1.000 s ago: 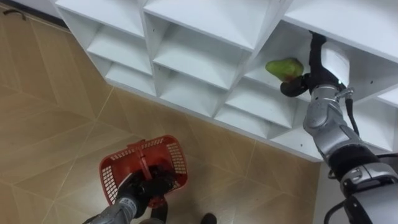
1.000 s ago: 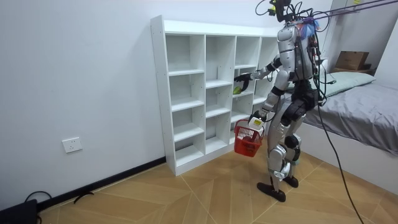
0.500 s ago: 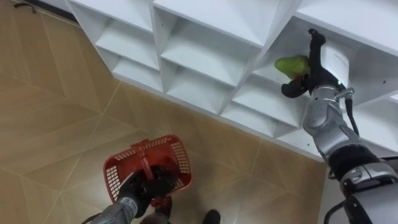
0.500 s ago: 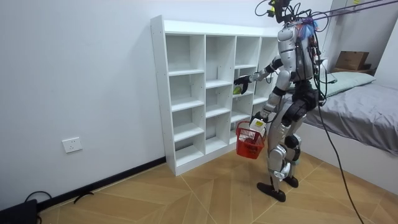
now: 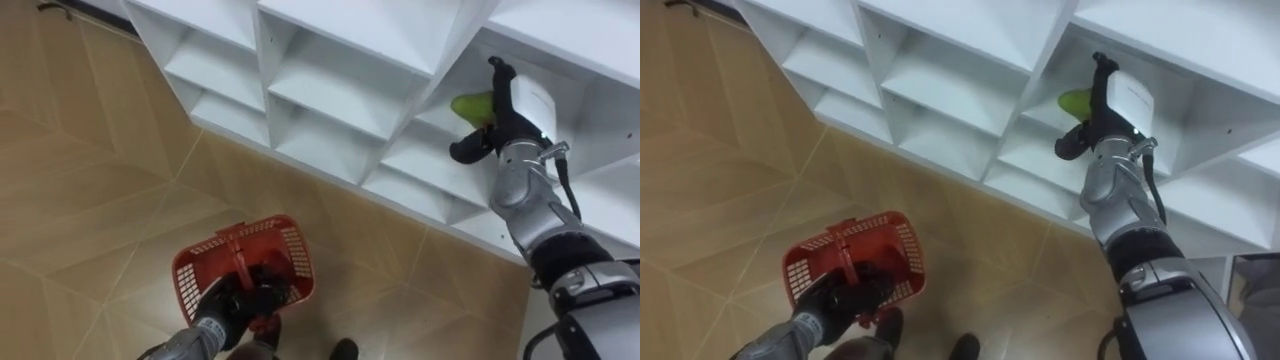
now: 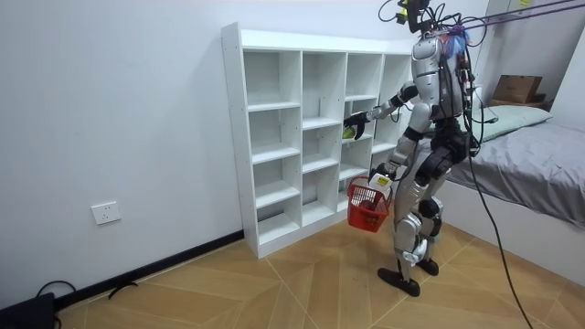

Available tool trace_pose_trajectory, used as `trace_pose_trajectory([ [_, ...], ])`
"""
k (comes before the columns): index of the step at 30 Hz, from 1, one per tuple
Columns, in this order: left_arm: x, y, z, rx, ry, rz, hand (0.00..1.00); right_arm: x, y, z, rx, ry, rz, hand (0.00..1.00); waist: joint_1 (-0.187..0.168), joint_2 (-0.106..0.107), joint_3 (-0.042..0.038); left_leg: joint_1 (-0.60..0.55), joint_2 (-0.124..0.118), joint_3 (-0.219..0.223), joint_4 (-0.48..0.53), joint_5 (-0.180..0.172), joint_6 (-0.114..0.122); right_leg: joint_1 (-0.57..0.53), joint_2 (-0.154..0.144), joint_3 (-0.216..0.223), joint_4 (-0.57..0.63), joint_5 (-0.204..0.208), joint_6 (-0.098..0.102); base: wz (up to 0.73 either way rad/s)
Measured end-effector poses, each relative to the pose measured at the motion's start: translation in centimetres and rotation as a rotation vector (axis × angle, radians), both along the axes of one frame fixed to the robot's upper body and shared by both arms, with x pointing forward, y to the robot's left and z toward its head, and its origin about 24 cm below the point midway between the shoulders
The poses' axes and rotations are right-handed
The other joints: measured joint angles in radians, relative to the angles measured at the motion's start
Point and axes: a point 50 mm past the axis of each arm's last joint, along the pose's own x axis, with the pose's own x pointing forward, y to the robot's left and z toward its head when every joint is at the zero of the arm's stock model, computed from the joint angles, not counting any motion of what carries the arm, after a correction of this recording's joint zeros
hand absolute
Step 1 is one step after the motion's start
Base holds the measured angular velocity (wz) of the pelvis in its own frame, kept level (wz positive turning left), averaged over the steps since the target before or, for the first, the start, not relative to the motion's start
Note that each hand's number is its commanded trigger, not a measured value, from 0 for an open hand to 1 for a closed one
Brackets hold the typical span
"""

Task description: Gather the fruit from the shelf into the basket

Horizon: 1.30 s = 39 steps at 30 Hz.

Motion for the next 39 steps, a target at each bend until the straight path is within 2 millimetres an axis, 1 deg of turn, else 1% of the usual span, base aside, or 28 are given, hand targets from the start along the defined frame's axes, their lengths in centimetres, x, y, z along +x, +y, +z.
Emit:
trace_pose_trajectory([
  [6,-0.3,0.0,-0.2,-0.001,0.008,0.001,1.0,0.0,-0.5,0.1,-0.011,0.003,-0.013,0.0,0.005,0.003,-0.0013,-0.01,-0.002,0.0,0.002,0.004,0.002,-0.01,-0.005,-0.01,0.011,0.0,0.0,0.02],
  [11,-0.3,-0.2,-0.2,-0.004,0.014,0.0,1.0,-0.3,-1.3,-0.2,-0.027,0.028,-0.036,0.0,0.025,0.004,-0.0013,-0.014,-0.003,-0.001,0.0,0.006,0.003,-0.016,-0.005,-0.011,0.013,0.0,0.0,0.0],
  [17,-0.4,-0.1,-0.3,-0.001,0.018,0.007,1.0,-0.3,-1.6,-0.1,-0.142,0.051,-0.02,0.0,0.024,0.004,-0.0011,-0.015,-0.003,-0.001,0.002,0.006,0.003,-0.018,-0.006,-0.01,0.014,0.0,0.0,0.0],
  [23,-0.6,-0.2,-0.4,-0.029,0.027,0.035,1.0,-0.3,-1.8,-0.3,-0.155,0.061,-0.024,0.0,0.024,0.005,-0.0001,-0.015,-0.003,-0.002,0.002,0.006,0.003,-0.018,-0.007,-0.008,0.015,0.0,0.0,0.0],
  [24,-0.6,-0.2,-0.4,-0.03,0.028,0.035,1.0,-0.4,-1.9,-0.4,-0.156,0.066,-0.028,0.51,0.024,0.005,0.0001,-0.015,-0.003,-0.002,0.001,0.006,0.003,-0.019,-0.007,-0.008,0.015,0.0,0.0,0.0],
  [25,-0.7,-0.3,-0.4,-0.033,0.031,0.033,1.0,-0.4,-2.0,-0.4,-0.156,0.073,-0.035,0.6,0.024,0.005,0.0006,-0.015,-0.003,-0.001,0.001,0.006,0.003,-0.02,-0.007,-0.007,0.016,0.0,0.0,0.0],
  [26,-0.7,-0.3,-0.4,-0.034,0.032,0.036,1.0,-0.4,-2.0,-0.5,-0.158,0.071,-0.038,1.0,0.023,0.006,0.0009,-0.017,-0.003,-0.002,0.001,0.006,0.003,-0.022,-0.007,-0.007,0.016,0.0,0.0,0.0],
  [31,-0.6,-0.4,-0.4,-0.036,0.03,0.036,1.0,-0.3,-2.0,-0.2,-0.163,0.063,-0.038,1.0,0.022,0.004,0.002,-0.02,-0.003,0.0,0.001,0.006,0.003,-0.034,-0.008,0.003,0.029,-0.001,0.001,-0.01],
  [36,-0.5,-0.3,-0.3,-0.046,0.027,0.048,1.0,0.0,-2.2,0.4,-0.176,0.044,-0.042,1.0,0.023,-0.001,0.0065,-0.019,-0.004,0.004,0.001,0.006,0.003,-0.036,-0.009,0.006,0.031,-0.001,0.002,0.0],
  [38,-0.4,-0.3,-0.2,-0.047,0.024,0.05,1.0,0.0,-2.2,0.4,-0.176,0.044,-0.043,1.0,0.024,-0.006,0.0127,-0.02,-0.004,0.006,0.001,0.007,0.003,-0.036,-0.009,0.007,0.031,-0.001,0.002,0.0],
  [39,-0.4,-0.3,-0.2,-0.047,0.023,0.05,1.0,0.0,-2.2,0.4,-0.177,0.042,-0.044,1.0,0.024,-0.007,0.0137,-0.02,-0.003,0.006,0.001,0.007,0.003,-0.037,-0.009,0.007,0.031,-0.001,0.002,0.0],
])
